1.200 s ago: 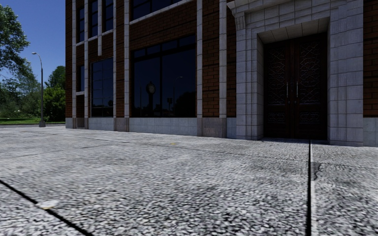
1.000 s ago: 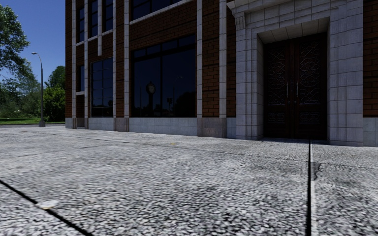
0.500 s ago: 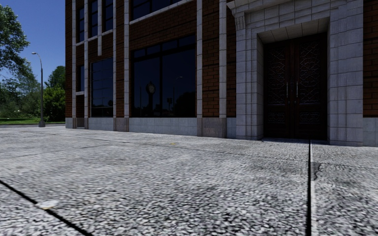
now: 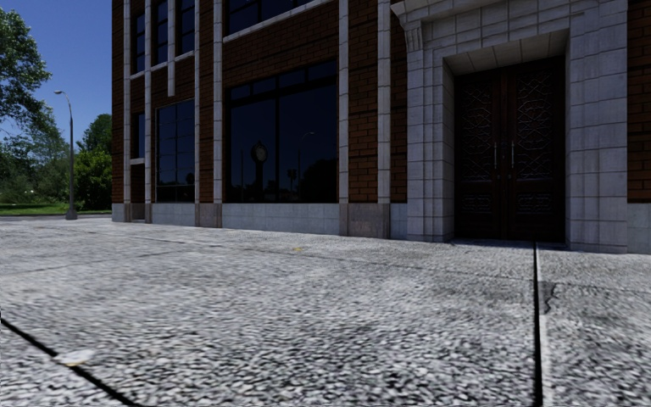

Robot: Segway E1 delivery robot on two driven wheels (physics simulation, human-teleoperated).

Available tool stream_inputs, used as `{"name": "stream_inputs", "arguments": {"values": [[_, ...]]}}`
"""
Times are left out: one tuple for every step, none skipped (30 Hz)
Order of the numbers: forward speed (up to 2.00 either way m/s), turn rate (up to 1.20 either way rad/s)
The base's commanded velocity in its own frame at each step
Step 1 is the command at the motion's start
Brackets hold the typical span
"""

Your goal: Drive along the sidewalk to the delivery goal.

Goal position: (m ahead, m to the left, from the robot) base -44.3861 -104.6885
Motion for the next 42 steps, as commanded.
{"name": "stream_inputs", "arguments": {"values": [[2.0, -0.11], [2.0, -0.12], [2.0, -0.12], [2.0, -0.12], [2.0, -0.12], [2.0, -0.04], [2.0, 0.0], [2.0, 0.0], [2.0, 0.0], [2.0, 0.0], [2.0, 0.0], [2.0, 0.0], [2.0, 0.0], [2.0, 0.0], [2.0, 0.0], [2.0, 0.0], [2.0, -0.1], [2.0, -0.38], [2.0, -0.38], [2.0, -0.55], [2.0, -0.62], [2.0, -0.65], [2.0, -0.65], [2.0, -0.65], [2.0, -0.65], [2.0, -0.65], [1.98, -0.65], [1.91, -0.66], [1.91, -0.66], [1.89, -0.66], [1.88, -0.66], [1.88, -0.66], [1.88, -0.66], [1.88, -0.66], [1.88, -0.66], [1.88, -0.66], [1.88, -0.67], [1.88, -0.68], [1.88, -0.68], [1.88, -0.69], [1.88, -0.69], [1.88, -0.7]]}}
